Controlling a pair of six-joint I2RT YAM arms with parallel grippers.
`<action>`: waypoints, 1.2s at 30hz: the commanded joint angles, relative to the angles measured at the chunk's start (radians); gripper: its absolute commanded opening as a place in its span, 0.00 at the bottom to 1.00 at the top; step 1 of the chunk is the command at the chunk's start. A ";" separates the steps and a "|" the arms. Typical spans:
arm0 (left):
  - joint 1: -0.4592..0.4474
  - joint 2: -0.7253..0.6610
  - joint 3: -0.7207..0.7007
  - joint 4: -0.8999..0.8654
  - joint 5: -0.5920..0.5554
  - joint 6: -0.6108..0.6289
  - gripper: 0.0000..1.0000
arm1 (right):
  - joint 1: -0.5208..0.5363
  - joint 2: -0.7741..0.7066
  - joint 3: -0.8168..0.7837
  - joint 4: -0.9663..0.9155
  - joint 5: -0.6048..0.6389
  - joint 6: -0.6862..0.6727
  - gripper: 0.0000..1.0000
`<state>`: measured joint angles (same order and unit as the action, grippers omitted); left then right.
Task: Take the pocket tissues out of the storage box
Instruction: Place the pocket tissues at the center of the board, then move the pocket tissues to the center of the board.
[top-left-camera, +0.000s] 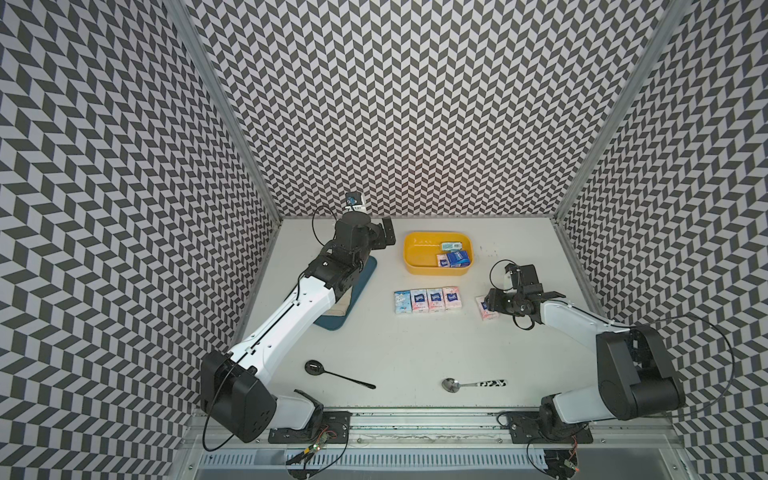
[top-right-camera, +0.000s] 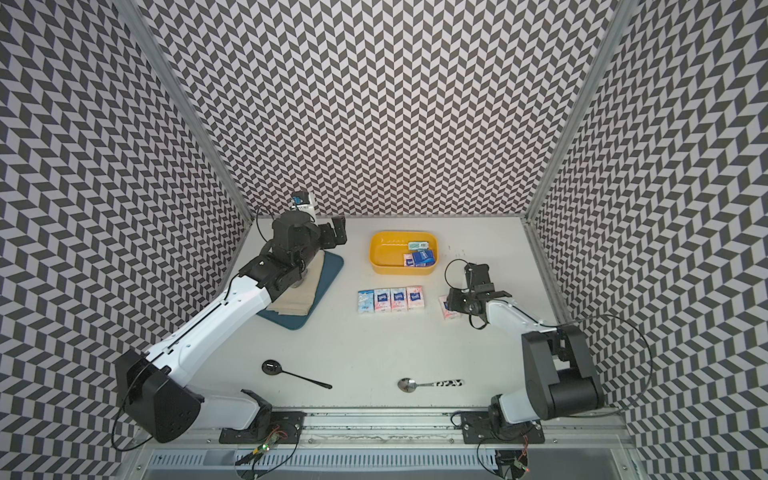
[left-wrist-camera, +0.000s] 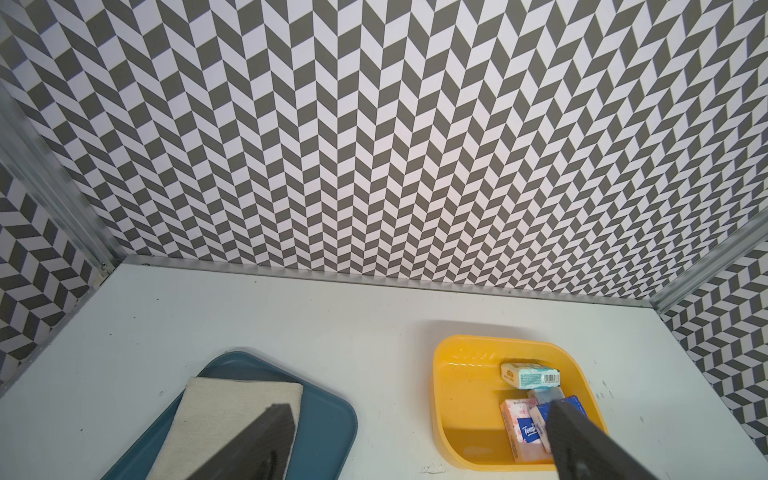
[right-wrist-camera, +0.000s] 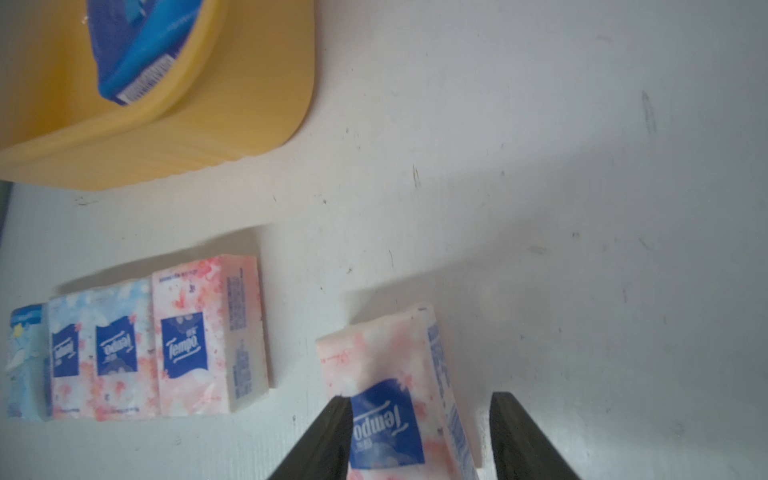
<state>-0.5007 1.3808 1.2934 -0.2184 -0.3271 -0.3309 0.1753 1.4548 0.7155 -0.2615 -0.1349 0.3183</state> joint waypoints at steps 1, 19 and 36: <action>-0.007 -0.025 0.030 -0.003 0.004 0.011 0.99 | 0.000 -0.036 -0.015 0.039 -0.006 0.019 0.59; -0.007 -0.045 0.001 0.009 0.016 0.004 0.99 | 0.052 0.068 -0.077 0.221 -0.044 0.105 0.34; -0.007 -0.045 0.000 0.002 0.005 0.006 0.99 | 0.100 0.185 -0.048 0.395 -0.106 0.256 0.32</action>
<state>-0.5037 1.3575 1.2942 -0.2180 -0.3199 -0.3309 0.2558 1.6096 0.6689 0.1081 -0.2241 0.5339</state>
